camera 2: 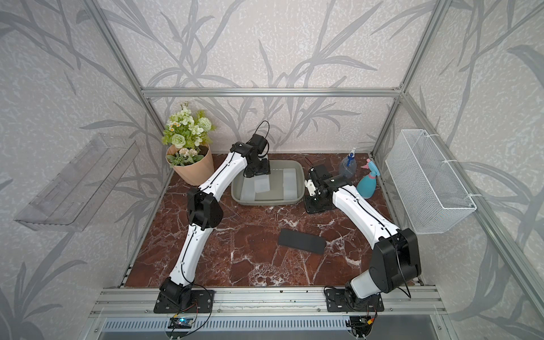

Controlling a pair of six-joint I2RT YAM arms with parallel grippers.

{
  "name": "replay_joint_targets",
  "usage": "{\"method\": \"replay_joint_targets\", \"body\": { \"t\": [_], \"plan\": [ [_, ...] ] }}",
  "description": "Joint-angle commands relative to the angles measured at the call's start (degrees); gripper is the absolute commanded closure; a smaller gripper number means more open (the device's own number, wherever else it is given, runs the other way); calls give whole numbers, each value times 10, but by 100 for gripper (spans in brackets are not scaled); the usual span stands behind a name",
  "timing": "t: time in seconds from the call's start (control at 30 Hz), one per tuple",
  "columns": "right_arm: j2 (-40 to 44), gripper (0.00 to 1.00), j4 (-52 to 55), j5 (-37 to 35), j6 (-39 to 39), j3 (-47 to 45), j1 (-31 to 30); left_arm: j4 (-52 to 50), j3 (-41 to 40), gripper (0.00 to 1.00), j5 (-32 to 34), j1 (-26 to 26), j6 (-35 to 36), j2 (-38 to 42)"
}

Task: Put the pencil case into the storage box
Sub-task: Place the pencil case at the storage box.

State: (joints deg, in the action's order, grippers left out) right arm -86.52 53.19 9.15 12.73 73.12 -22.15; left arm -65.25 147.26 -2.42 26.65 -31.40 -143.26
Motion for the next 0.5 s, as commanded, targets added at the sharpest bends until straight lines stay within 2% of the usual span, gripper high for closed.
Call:
{"method": "replay_joint_targets", "body": {
  "t": [0.0, 0.47],
  "plan": [
    [-9, 84, -1, 5, 8, 15, 2, 24, 6, 37, -24, 7, 15, -18],
    [-27, 84, 5, 3, 8, 29, 2, 30, 7, 33, -7, 13, 46, -75]
  ]
}}
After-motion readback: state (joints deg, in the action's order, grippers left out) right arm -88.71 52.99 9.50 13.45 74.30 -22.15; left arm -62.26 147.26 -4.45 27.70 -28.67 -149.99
